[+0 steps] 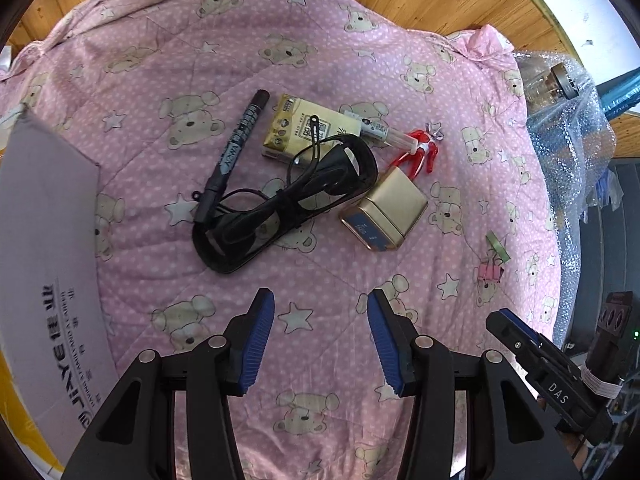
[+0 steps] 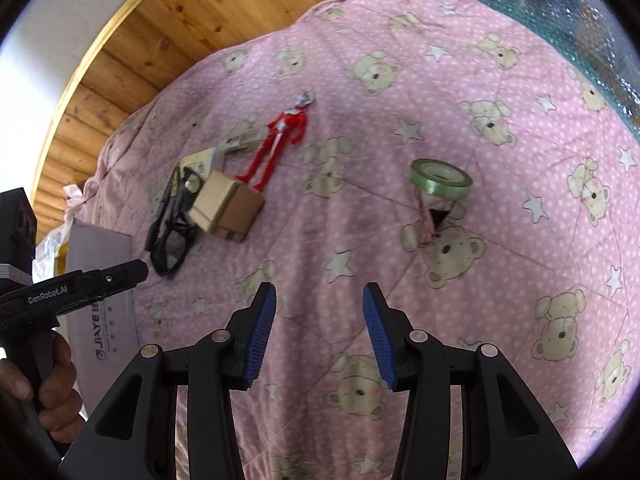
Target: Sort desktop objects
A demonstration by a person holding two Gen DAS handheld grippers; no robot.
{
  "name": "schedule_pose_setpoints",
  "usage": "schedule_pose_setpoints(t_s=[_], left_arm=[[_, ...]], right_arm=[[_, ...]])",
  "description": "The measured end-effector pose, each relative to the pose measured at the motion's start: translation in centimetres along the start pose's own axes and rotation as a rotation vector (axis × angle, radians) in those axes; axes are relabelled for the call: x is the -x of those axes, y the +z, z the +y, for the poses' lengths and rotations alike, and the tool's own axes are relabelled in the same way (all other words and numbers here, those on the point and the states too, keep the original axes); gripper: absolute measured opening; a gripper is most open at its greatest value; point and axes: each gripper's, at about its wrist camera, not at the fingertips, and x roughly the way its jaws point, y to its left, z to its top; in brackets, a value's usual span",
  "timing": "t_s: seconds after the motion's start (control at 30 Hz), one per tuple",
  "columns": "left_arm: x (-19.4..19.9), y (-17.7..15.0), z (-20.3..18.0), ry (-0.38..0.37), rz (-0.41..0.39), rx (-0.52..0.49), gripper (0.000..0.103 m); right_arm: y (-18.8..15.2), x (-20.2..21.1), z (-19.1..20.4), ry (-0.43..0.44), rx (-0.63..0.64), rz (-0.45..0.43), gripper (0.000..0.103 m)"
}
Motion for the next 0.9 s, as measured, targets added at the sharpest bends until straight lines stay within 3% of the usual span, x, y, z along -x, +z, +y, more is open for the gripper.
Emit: schedule_pose_setpoints(t_s=[0.07,0.3,0.53,0.77,0.8,0.9], left_arm=[[-0.4,0.3,0.0,-0.01,0.007,0.004,0.061],[-1.4,1.6,0.0,-0.014,0.013,-0.009,0.062],[-2.6,3.4,0.2,-0.016,-0.014,-0.043,0.062],[-3.9,4.8,0.9,-0.072,-0.032,-0.027,0.065],[-3.8,4.9,0.8,-0.078,-0.037,-0.03,0.065],[-3.8,5.1,0.4,-0.072,-0.05,-0.058,0.065]], right_arm=[[0.2,0.2,-0.6,-0.009,-0.015,-0.009,0.048],[0.7,1.1,-3.1,-0.048,-0.081,-0.055,0.048],[1.8,0.0,-4.9,-0.069,-0.116,-0.045,0.048],[3.3,-1.9,-4.9,-0.082,-0.102,-0.035,0.048],[3.4,-2.2,-4.9,-0.081,-0.1,-0.031,0.045],[3.6,-3.0,-4.9,-0.071,-0.097,-0.014,0.018]])
